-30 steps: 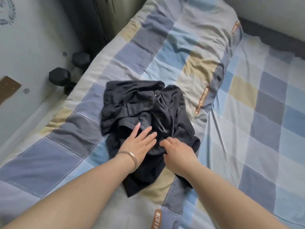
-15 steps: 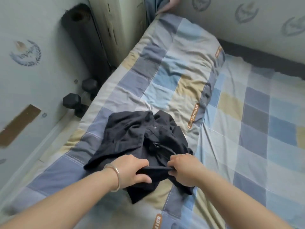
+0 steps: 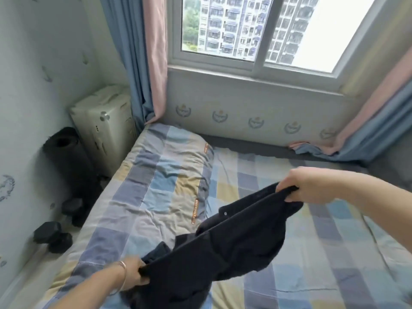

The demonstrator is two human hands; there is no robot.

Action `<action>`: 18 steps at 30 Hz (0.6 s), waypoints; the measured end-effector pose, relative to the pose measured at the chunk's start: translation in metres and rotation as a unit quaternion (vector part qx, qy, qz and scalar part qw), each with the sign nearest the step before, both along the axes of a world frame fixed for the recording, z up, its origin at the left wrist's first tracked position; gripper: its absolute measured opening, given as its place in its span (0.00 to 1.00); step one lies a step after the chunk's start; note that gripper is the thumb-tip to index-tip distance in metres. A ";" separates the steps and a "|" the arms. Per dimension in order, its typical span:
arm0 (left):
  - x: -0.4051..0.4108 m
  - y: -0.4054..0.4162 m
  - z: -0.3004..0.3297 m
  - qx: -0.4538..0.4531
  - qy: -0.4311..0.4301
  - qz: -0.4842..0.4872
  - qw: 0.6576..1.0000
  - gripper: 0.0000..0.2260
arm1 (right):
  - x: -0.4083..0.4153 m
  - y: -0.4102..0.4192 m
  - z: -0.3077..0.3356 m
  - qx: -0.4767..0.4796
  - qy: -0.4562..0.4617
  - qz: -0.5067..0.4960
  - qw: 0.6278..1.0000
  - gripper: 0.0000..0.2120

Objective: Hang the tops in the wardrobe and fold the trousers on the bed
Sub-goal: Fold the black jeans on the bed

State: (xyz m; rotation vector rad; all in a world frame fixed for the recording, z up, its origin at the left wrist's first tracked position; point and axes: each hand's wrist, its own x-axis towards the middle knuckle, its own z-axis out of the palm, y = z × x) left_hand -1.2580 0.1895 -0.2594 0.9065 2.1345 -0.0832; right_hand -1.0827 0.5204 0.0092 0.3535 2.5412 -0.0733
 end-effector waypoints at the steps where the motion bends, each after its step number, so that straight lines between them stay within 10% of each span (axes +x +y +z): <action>1: -0.001 0.013 0.022 0.008 0.022 -0.009 1.000 0.14 | 0.020 0.019 0.010 0.055 -0.020 -0.004 0.998 0.13; 12: 0.032 0.161 0.323 0.262 0.374 -0.081 0.886 0.13 | 0.196 0.187 0.099 0.280 0.101 -0.102 0.949 0.12; 18: 0.057 0.182 0.432 0.363 0.453 -0.091 0.809 0.10 | 0.241 0.213 0.190 0.372 0.231 -0.072 0.896 0.40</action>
